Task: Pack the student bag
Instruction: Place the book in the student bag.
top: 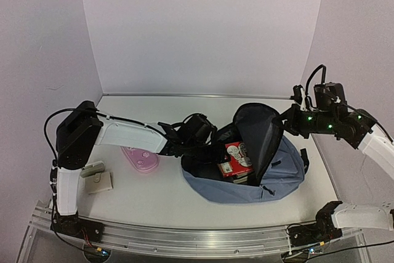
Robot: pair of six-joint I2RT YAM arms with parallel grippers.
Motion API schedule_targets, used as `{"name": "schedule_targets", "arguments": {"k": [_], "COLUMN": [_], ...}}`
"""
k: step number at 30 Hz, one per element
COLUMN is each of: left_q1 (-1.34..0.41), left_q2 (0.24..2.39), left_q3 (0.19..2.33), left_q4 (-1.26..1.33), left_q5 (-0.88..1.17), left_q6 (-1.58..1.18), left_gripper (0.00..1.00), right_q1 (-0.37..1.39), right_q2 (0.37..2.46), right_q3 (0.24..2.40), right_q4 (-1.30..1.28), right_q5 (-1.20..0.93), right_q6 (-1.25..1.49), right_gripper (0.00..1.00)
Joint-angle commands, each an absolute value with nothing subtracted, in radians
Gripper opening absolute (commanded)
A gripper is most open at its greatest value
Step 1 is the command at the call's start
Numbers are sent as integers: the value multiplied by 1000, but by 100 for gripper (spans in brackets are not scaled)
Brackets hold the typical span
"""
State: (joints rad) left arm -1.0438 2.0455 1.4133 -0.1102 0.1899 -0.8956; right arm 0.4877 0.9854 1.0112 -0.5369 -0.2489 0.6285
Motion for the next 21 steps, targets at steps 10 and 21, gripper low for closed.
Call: {"name": "schedule_targets", "arguments": {"k": [10,21], "left_q1": [-1112,-1108], "left_q2": [2210,1932], "left_q3": [1674,1486], "left_q4": [-25,-162], "left_q5": [254,75], "left_q6": [-828,-740], "left_gripper": [62,76], "right_q1": [486,485], "right_q2": [966,976], "right_q3": [1005,976], "right_q4": [-460,-460], "right_q5": [-230,-91], "right_q6": [629,660], "right_gripper": [0,0]}}
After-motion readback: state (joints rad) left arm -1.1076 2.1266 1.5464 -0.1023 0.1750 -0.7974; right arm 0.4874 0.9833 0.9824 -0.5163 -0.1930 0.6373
